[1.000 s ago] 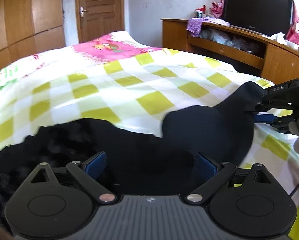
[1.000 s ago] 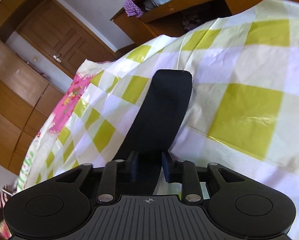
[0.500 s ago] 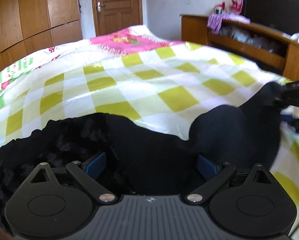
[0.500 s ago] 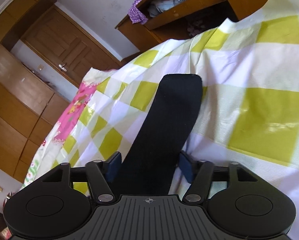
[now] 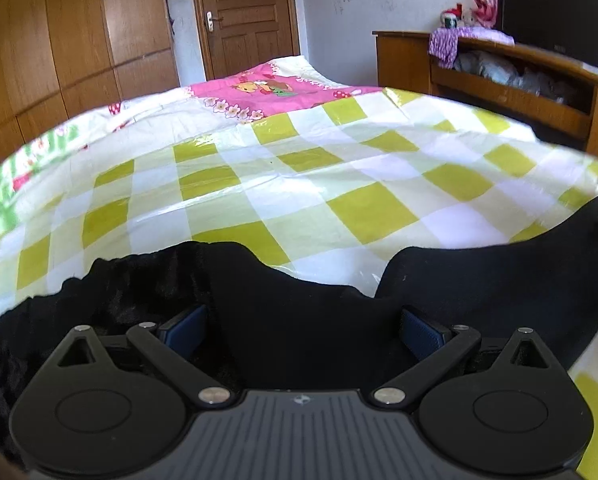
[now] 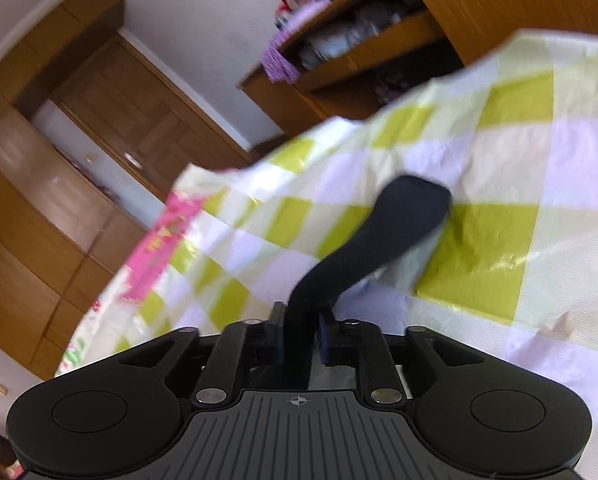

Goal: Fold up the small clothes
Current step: 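Lift the held sleeve and fold it across the top's body with the right gripper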

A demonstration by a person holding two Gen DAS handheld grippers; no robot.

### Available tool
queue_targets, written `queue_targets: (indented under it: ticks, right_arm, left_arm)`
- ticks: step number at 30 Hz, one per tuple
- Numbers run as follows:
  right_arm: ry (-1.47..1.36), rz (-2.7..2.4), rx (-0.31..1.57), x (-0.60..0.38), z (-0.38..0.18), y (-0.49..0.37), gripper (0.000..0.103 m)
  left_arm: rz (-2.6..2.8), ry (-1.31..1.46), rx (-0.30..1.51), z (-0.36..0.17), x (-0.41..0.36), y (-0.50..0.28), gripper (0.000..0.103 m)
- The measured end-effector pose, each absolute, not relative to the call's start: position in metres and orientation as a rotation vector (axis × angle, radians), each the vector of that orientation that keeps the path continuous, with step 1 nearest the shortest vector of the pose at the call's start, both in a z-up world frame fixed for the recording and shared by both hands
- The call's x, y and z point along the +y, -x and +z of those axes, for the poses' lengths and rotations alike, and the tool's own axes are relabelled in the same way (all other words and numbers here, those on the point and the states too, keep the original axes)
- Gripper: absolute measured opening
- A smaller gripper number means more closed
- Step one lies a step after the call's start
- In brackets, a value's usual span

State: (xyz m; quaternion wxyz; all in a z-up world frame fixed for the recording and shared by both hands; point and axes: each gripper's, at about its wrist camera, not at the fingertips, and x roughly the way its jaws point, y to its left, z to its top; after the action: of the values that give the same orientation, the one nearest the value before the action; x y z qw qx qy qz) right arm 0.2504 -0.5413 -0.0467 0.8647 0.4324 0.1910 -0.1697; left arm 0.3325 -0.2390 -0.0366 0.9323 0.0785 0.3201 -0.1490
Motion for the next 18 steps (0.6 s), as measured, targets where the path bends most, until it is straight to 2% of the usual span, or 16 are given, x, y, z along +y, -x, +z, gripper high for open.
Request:
queue_targets:
  ticks: [1,2,6,7,8,10,13,18]
  right_arm:
    - [-0.948,-0.362,0.399,-0.546,-0.051,-0.252,0.039]
    - [-0.985,-0.362,0.389,-0.549,-0.056,-0.252,0.043]
    - [-1.031,-0.343,0.339,-0.561,-0.063,-0.26,0.041]
    - [-1.052,-0.328,0.348,-0.564,-0.064,-0.265,0.038]
    - [-1.071,-0.327,0.358,-0.566,-0.063,-0.267,0.024]
    - [-1.071,-0.317,0.339,-0.563,-0.054,-0.265,0.014]
    - [-1.013,-0.272,0.254,-0.547,-0.023,-0.251,0.011]
    - [-0.812,-0.123,0.214,-0.488,0.043,-0.25,0.01]
  left_arm:
    - [-0.312,-0.144,0.649,-0.032,-0.234,-0.33,0.103]
    - [-0.315,-0.137,0.64,-0.029,-0.229,-0.328,0.103]
    - [-0.264,-0.1,0.63,-0.026,-0.203,-0.318,0.103]
    - [-0.242,-0.088,0.631,-0.026,-0.195,-0.316,0.103]
    - [-0.215,-0.084,0.629,-0.028,-0.189,-0.316,0.103]
    - [-0.156,-0.111,0.664,-0.036,-0.185,-0.322,0.103]
    - [-0.139,-0.112,0.732,-0.053,-0.189,-0.336,0.103]
    - [-0.186,-0.123,0.707,-0.045,-0.189,-0.333,0.103]
